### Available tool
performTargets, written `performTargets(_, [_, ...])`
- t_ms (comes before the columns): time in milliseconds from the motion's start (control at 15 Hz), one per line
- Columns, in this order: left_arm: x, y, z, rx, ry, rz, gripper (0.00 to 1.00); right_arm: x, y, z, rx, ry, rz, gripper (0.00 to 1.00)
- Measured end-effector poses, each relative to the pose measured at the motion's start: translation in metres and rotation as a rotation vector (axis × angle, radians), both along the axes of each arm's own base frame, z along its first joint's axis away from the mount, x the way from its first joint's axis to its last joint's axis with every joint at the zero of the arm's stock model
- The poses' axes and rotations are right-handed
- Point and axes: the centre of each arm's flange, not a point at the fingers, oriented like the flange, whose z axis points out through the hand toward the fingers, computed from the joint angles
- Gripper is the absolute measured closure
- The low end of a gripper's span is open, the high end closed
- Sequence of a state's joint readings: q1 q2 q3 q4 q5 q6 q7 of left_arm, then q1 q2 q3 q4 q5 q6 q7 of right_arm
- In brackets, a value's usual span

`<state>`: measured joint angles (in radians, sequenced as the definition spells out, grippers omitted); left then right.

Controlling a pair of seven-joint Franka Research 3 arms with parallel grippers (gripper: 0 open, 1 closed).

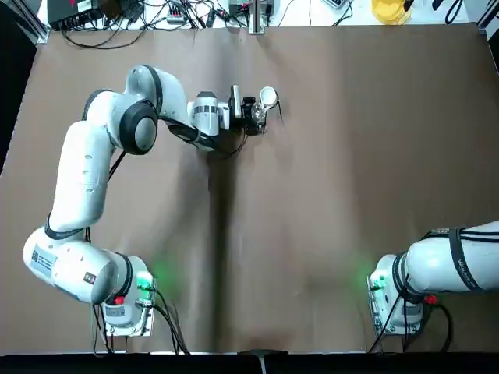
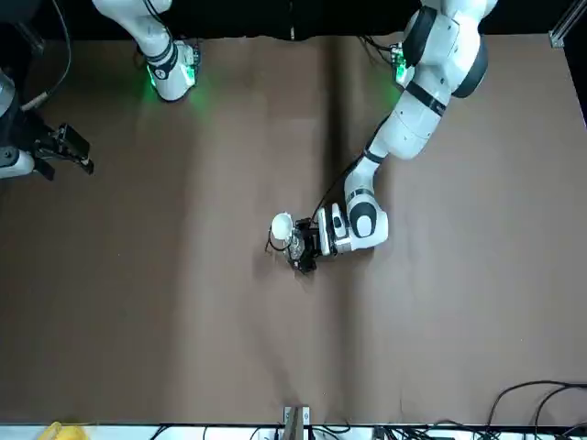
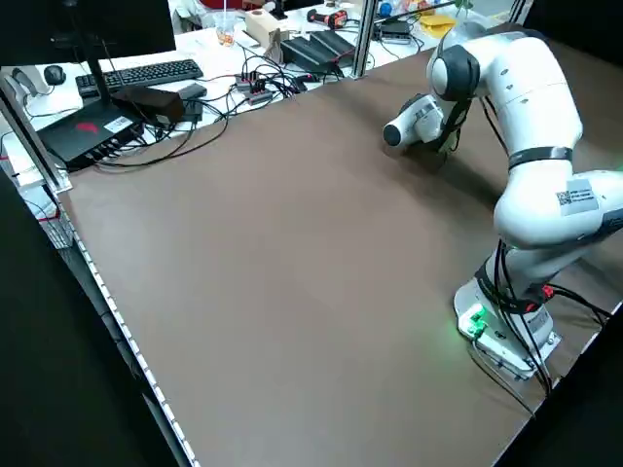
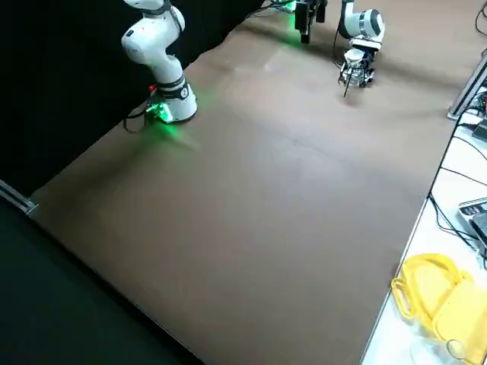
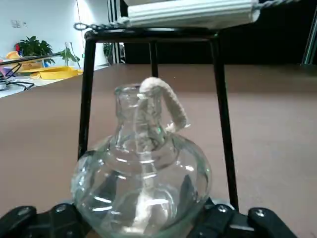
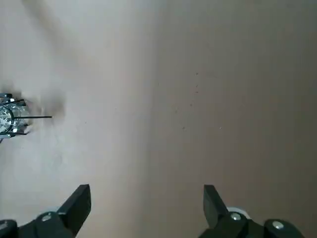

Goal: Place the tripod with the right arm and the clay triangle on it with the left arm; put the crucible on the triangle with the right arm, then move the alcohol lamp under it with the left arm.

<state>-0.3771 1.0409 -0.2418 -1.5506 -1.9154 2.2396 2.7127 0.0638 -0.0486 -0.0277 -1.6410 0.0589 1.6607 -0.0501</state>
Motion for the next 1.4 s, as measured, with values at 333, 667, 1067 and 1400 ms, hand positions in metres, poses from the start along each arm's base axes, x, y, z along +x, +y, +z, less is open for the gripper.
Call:
performTargets(333, [0.0000,-0.0001,-0.0001,0.001,0.000,0.000,0.30,0.0000,0.0007,0.0000,0.000,0.000,0.001,0.00])
performTargets(667, [0.0019,0.0029,-0.0010,0.006,-0.002,0.004,0.28,0.0001,0.0010,0.0001,0.000,-0.002,0.002,0.00])
performTargets(1067, [0.0039,0.0041,-0.0004,0.007,-0.006,0.006,0.19,0.0002,0.0012,0.0002,0.000,-0.003,0.002,0.00])
performTargets(1400, [0.0075,0.0077,-0.0001,0.010,-0.010,0.012,0.19,0.0001,0.0034,0.0002,0.000,-0.003,0.006,0.00])
